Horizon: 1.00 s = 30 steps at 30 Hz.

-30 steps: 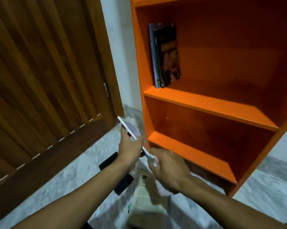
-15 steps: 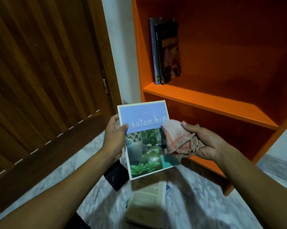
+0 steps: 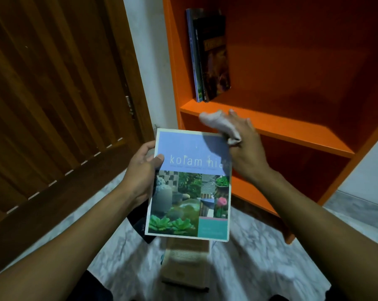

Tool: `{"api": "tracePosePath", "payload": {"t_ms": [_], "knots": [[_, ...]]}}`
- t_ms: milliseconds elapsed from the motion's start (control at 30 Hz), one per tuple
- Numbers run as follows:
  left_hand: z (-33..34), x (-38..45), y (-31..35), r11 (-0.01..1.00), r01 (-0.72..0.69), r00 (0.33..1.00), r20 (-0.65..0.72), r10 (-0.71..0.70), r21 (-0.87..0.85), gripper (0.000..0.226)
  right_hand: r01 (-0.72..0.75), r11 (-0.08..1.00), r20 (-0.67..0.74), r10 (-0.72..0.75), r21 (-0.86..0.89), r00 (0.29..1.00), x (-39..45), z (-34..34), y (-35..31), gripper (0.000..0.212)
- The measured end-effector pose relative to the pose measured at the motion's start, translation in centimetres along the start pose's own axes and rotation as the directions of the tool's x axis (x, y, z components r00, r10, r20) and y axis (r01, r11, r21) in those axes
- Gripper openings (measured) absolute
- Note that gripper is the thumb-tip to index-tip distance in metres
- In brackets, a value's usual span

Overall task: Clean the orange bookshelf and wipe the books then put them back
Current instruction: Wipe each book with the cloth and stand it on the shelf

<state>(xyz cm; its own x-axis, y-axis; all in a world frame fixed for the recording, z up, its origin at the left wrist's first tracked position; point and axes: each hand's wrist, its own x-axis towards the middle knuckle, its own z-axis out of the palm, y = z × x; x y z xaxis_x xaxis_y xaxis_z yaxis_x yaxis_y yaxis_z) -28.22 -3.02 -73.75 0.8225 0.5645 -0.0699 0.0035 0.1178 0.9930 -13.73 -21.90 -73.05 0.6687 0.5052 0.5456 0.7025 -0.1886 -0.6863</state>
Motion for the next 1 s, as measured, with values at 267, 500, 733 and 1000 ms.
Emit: {"api": "tracePosePath", "payload": {"t_ms": [267, 500, 733, 1000], "knots": [[-0.2, 0.3, -0.4, 0.998, 0.002, 0.997, 0.077, 0.002, -0.061, 0.027, -0.059, 0.994, 0.183, 0.040, 0.097, 0.982, -3.3, 2.8, 1.8, 0.091], [-0.4, 0.7, -0.3, 0.993, 0.002, 0.999, 0.050, 0.004, -0.116, 0.029, 0.064, 0.997, 0.237, -0.073, 0.044, 0.969, -4.8, 3.1, 0.9, 0.096], [-1.8, 1.8, 0.2, 0.919, 0.090, 0.991, -0.057, -0.121, -0.385, 0.031, 0.150, 0.979, 0.378, -0.192, 0.139, 0.906, -7.7, 5.1, 0.4, 0.086], [-4.0, 2.5, 0.6, 0.905, 0.064, 0.966, -0.200, -0.162, -0.421, 0.028, 0.173, 0.980, 0.519, -0.199, 0.099, 0.831, -10.2, 6.5, 1.4, 0.085]]}}
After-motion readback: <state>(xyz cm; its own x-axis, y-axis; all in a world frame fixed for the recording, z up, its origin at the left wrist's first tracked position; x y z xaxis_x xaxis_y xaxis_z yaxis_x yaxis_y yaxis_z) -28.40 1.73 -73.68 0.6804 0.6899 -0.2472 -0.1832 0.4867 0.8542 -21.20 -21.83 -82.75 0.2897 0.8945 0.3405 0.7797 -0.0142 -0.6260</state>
